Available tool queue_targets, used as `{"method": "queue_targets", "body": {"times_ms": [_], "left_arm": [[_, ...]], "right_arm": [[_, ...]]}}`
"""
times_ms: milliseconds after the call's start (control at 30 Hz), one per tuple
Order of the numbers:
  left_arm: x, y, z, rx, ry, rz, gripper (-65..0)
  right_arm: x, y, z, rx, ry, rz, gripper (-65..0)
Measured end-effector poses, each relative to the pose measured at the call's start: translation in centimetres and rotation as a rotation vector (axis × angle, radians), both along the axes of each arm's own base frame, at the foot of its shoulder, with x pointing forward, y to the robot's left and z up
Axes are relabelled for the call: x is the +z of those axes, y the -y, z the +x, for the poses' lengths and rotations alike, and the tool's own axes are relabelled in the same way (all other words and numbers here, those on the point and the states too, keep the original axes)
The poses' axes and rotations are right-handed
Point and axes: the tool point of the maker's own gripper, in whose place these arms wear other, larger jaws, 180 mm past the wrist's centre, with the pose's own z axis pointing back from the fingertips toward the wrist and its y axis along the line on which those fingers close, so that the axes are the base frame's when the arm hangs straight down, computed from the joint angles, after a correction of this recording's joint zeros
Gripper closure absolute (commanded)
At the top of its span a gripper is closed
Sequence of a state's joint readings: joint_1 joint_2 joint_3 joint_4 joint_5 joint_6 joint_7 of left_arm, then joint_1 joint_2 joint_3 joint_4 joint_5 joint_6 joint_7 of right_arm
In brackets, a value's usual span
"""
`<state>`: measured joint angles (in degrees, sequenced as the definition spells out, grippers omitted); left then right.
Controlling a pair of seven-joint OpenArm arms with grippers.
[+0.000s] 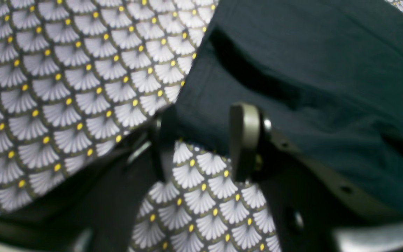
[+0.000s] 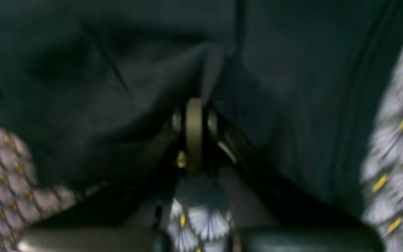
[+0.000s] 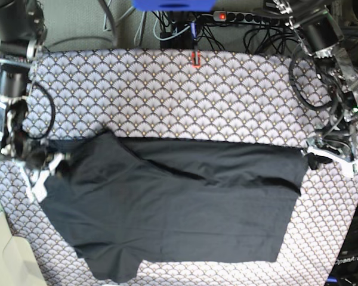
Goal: Fold the T-shirt properly
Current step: 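Release the fold and move both grippers back to the folded edge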
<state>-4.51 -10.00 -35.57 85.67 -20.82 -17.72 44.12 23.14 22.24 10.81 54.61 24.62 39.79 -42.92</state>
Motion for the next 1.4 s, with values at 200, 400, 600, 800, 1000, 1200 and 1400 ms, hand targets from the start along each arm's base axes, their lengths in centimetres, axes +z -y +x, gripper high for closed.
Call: {"method": "queue_targets", "body": {"times_ms": [200,400,600,800,1000,1200,1400], "left_arm": [[1.6,0.0,-0.2,-0.005,0.036,0.034,-24.9],[1.7,0.0,-0.1,-0.006,0.036,0.039,-25.0],[2.1,-0.6,-0.1,-0.003,0.043,0.052,-25.0],[2.2,-0.8,-0.1,-0.003,0.043,0.057,-25.0],[1.8,-0.8,-0.5,-0.004,0.031,0.058,-25.1],[1.7,-0.8,-0.6,-0.004,0.029,0.058,-25.1],[1.7,-0.8,-0.6,-0.004,0.029,0.058,-25.1]], "right_arm": [[3.2,0.0,2.9,0.001,0.070,-0.004,-0.5],[4.6,-1.4,4.5,0.051,0.099,-0.021,-0.5],[4.8,-2.9,6.3,0.055,0.104,0.029,-0.5],[5.3,-3.8,7.9,0.075,0.107,0.035,-0.5],[5.4,-3.6,7.9,0.071,0.108,0.034,-2.0],[5.2,-4.0,7.8,0.079,0.100,0.035,-26.3],[5.0,-5.8,7.9,0.101,0.090,0.059,-46.3]]}}
